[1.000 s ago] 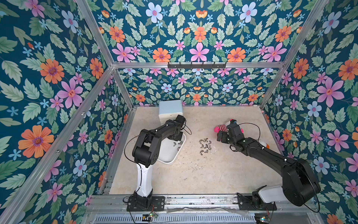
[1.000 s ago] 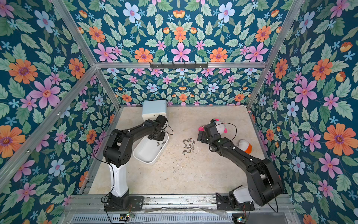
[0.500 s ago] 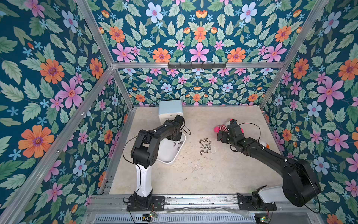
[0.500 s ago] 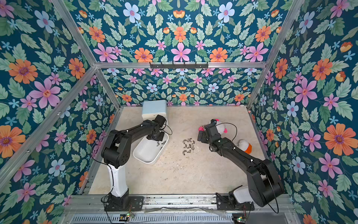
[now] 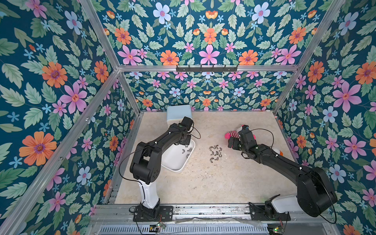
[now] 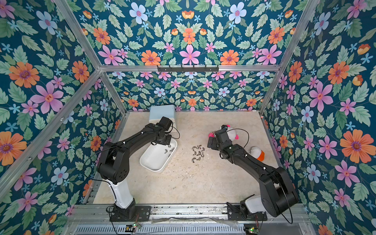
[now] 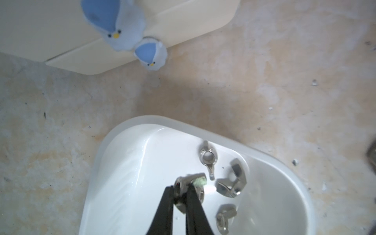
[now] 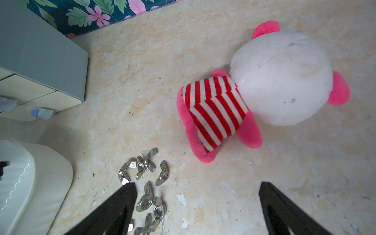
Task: Take out the wing nut from the storage box
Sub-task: Pick up the wing nut from the storage box, then place the wing nut at the center of the board.
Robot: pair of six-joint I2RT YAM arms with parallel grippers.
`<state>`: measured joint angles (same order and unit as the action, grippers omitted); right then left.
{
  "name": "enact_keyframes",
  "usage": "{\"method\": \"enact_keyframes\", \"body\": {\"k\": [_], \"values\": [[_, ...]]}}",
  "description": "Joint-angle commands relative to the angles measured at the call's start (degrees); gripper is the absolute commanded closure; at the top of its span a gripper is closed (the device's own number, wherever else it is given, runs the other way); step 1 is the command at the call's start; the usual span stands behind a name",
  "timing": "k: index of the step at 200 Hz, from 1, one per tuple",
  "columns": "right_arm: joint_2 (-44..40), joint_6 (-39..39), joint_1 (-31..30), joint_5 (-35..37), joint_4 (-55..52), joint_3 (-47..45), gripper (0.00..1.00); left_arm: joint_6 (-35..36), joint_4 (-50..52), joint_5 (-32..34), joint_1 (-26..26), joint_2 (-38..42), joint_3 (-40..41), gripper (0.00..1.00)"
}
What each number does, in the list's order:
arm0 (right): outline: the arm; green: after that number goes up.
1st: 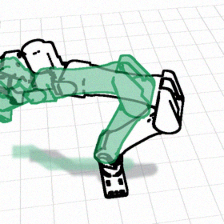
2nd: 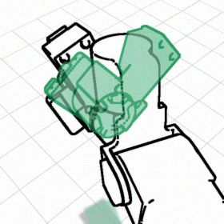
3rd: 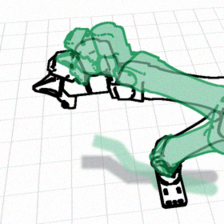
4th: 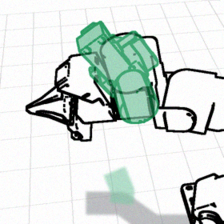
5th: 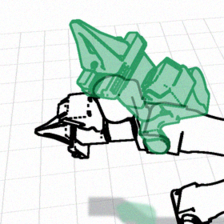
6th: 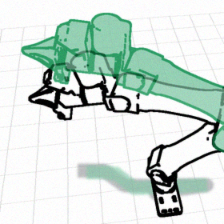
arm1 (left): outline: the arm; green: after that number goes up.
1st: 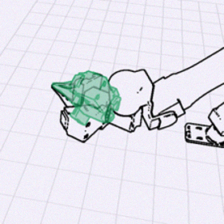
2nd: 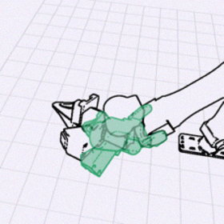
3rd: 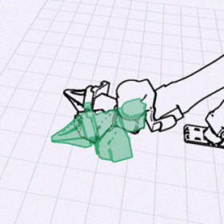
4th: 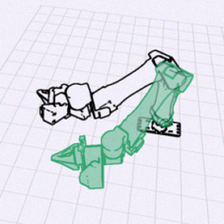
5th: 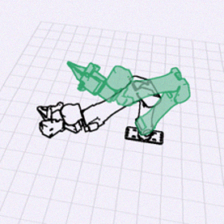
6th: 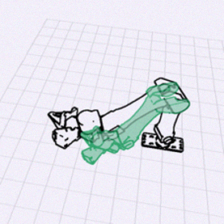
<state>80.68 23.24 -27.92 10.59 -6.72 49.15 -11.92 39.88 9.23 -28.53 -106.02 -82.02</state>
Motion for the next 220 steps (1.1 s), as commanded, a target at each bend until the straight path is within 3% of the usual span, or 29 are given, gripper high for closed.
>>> {"method": "enact_keyframes", "body": {"k": [1,54,106,220], "values": [[-0.26,0.05,-0.10,1.05,-0.66,0.60,0.01,-1.58,1.84,0.83,-2.50,0.81,-2.52,0.92],[-0.86,0.05,-0.10,1.95,-1.67,1.15,0.01,-4.06,4.25,0.20,-10.04,-1.30,-10.52,0.91],[-2.79,0.05,0.46,3.48,-2.68,0.58,0.01,-7.75,3.16,-0.56,-14.45,-5.96,-11.86,0.91],[-4.04,-0.04,2.35,2.71,-2.73,-1.33,0.01,-11.18,-1.76,-0.63,-16.36,-11.63,-8.98,0.91]]}}
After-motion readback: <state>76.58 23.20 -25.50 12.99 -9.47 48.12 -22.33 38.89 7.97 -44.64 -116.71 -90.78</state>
